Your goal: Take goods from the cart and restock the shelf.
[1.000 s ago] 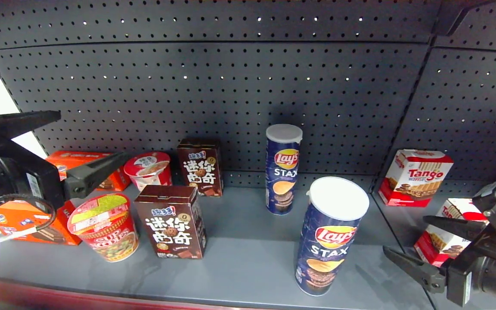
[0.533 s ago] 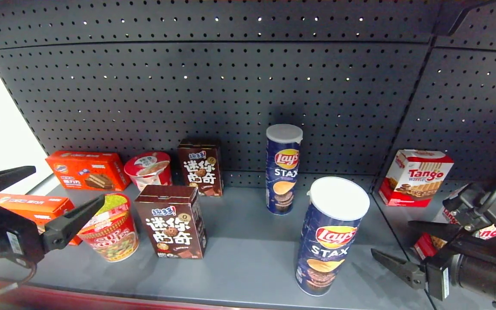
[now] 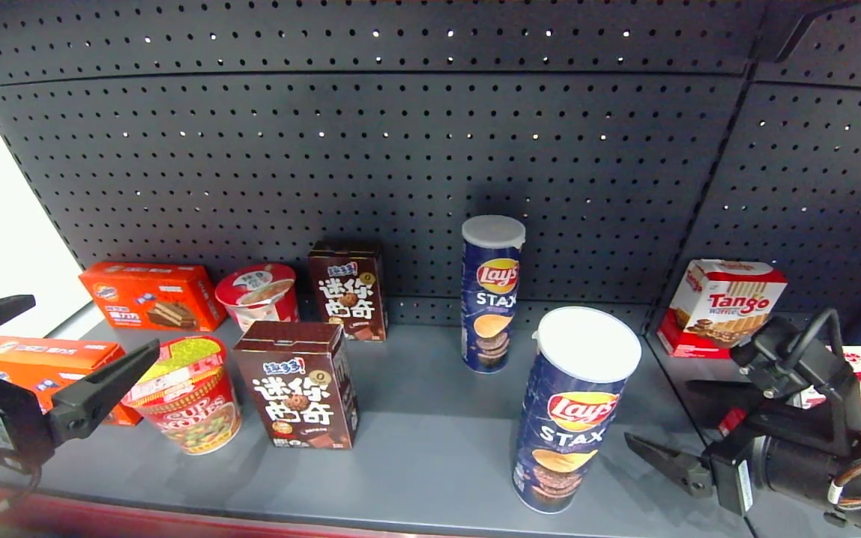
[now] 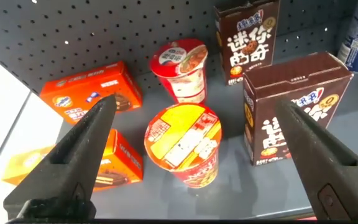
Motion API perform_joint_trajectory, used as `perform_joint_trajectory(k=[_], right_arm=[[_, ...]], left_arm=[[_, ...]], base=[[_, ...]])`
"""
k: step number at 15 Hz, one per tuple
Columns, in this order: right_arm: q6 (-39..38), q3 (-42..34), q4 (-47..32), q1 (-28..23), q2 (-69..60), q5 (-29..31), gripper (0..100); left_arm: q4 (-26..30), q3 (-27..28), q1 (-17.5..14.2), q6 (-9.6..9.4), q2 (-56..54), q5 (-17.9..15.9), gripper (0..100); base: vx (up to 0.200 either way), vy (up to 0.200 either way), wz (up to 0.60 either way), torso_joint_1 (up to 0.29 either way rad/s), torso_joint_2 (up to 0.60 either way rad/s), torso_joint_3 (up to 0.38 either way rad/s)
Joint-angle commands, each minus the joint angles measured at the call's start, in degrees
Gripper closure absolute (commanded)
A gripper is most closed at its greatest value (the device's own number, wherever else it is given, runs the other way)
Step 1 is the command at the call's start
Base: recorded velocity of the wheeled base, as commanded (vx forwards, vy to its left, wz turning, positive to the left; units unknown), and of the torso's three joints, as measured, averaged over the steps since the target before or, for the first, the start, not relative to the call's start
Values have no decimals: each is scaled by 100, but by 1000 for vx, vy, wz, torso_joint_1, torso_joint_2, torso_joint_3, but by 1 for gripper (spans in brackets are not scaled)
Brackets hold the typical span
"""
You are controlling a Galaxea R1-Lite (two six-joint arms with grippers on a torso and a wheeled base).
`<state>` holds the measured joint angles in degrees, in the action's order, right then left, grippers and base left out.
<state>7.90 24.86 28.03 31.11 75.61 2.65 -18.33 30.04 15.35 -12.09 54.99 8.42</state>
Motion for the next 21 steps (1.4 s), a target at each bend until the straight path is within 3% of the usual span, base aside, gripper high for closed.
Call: perform_joint_trajectory(k=[1, 21], right_arm=[[-8, 160, 63, 150, 235, 17, 0], [-8, 758, 291, 879, 1176, 166, 0]], left_arm=[[-3, 11, -5, -4, 20, 1, 0], [-3, -24, -14, 5, -59, -16, 0]], base=[[0, 0, 0, 0, 0, 0], [0, 0, 0, 0, 0, 0]])
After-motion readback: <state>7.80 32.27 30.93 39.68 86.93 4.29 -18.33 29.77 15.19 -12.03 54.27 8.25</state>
